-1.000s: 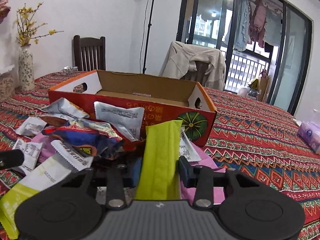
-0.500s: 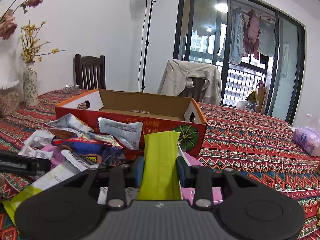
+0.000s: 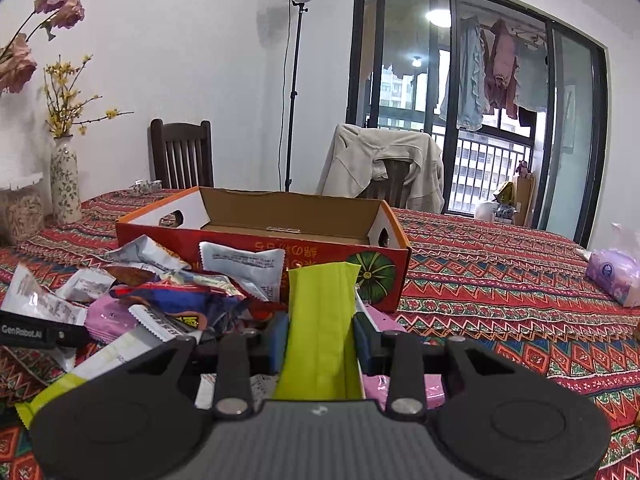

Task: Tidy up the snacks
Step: 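Carry the green bar into the box with the right gripper while the left gripper carries a white sachet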

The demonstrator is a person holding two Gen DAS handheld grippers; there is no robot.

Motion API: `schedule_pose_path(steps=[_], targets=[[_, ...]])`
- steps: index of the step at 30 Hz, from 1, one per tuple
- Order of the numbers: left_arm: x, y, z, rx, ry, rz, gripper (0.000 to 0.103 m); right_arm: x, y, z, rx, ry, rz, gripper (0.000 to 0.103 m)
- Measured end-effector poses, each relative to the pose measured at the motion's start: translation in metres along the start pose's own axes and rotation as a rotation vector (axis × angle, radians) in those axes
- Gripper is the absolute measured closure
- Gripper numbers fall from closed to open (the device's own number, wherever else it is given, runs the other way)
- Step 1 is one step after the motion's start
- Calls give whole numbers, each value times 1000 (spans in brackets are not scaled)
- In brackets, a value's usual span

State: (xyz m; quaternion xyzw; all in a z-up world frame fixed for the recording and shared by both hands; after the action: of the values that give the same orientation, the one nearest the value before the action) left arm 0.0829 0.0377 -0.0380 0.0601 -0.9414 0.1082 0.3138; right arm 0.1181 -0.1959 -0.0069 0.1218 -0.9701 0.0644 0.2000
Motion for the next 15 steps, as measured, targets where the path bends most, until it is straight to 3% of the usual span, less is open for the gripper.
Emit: schedule_pose_path(steps=[15], targets=[[26, -8, -29, -73, -132, 8, 85, 4, -10, -13, -2, -59, 15, 69]])
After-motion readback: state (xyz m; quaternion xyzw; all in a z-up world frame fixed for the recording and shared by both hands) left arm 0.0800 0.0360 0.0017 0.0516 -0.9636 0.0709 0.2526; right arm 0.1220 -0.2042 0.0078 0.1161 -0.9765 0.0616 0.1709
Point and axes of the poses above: each gripper's, at about its wrist camera, not at the fingertips, and x roughly against the way its jaws point, y to its left, z to its underside, the point moved 3 cm from there along -x, roughly the way its jaws point
